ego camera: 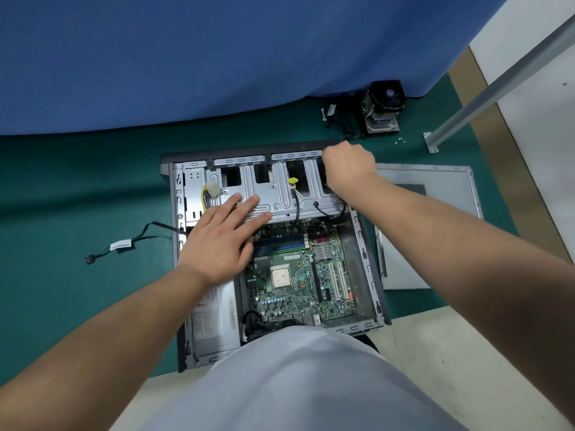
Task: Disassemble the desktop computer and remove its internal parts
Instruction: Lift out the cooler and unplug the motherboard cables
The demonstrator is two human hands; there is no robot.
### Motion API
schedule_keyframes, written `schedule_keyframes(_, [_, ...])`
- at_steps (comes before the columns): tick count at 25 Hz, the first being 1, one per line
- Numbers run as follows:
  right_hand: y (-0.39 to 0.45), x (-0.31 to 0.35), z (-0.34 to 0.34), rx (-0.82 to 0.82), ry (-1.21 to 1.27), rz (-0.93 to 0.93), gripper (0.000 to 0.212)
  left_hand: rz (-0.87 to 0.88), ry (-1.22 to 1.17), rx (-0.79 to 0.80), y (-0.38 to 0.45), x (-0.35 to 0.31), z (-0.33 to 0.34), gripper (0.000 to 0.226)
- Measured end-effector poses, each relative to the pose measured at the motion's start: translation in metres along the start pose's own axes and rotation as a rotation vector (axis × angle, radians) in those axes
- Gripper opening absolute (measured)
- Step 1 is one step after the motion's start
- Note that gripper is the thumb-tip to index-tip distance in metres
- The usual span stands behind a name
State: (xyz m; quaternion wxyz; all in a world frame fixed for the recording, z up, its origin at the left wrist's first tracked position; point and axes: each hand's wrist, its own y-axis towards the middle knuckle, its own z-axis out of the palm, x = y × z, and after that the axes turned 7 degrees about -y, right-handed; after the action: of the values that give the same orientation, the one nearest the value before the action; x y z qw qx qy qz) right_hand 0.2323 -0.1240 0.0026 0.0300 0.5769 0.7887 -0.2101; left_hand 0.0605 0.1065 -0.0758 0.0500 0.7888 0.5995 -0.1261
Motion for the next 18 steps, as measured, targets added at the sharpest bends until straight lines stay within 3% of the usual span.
schedule_keyframes(3, [-0.006,0.003,0.012,-0.024,-0.064,-0.085,0.018,-0.003,0.001,0.004,-0.001,0.0,0.001,0.06])
schedule_keyframes(6, [-0.011,-0.014,0.025,-0.105,0.03,-0.124,0.008,-0.009,-0.007,0.01,-0.001,0.0,0.0,0.061])
schedule_keyframes(15, [-0.057,-0.028,0.056,-0.17,0.289,-0.089,0.049,-0.017,-0.01,0.013,-0.001,0.001,0.001,0.062])
schedule_keyframes(18, [-0.071,-0.027,0.066,-0.218,0.542,0.027,0.046,-0.016,-0.011,0.01,-0.002,0.0,0.0,0.062])
